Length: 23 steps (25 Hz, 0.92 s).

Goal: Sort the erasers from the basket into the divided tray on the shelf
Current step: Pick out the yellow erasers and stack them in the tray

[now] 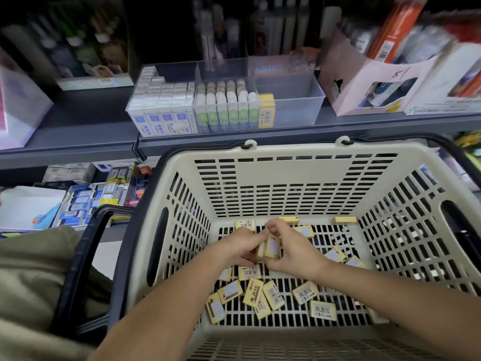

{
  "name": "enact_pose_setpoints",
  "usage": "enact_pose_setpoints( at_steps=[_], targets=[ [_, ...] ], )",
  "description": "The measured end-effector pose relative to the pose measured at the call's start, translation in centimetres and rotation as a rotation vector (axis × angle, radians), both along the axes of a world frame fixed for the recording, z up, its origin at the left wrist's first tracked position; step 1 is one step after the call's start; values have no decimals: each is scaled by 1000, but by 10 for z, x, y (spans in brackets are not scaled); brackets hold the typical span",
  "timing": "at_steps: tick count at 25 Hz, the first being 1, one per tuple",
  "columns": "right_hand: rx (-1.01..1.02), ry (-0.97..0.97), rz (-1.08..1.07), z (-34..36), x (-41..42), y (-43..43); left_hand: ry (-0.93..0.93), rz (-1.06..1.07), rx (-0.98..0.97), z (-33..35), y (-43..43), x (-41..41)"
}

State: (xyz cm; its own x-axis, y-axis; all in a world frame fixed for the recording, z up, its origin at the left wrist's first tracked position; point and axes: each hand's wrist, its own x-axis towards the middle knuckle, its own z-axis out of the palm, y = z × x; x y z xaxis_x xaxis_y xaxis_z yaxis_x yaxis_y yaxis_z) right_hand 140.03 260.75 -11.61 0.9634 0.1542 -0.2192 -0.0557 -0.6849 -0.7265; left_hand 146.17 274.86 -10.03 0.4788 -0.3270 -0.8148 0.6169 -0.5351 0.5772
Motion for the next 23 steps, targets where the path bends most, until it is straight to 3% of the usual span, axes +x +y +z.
enact_pose_setpoints(
  at_steps=[3, 6, 8, 11, 14, 16, 19, 23],
  targets=[
    [139, -43, -50, 7, 2, -1, 167, 108, -300, 1, 0, 2],
    [125, -16, 3, 5, 9, -6, 174, 211, -327, -2, -1, 2],
    [-72, -37, 54, 0, 17, -19, 108, 265, -277, -3, 2, 5],
    [-551, -143, 218, -15, 25, -35, 38, 369, -228, -3, 10, 16],
    [-673, -115, 252, -26, 27, -34, 33, 444, -209, -5, 15, 23],
    [-512, -112, 159, -25, 27, -29, 54, 398, -201, -5, 15, 21],
    [-76, -91, 42, -12, 26, -15, 108, 296, -251, -5, 16, 19],
    [133, -56, -31, -4, 26, 2, 213, 231, -326, -3, 17, 21]
  ],
)
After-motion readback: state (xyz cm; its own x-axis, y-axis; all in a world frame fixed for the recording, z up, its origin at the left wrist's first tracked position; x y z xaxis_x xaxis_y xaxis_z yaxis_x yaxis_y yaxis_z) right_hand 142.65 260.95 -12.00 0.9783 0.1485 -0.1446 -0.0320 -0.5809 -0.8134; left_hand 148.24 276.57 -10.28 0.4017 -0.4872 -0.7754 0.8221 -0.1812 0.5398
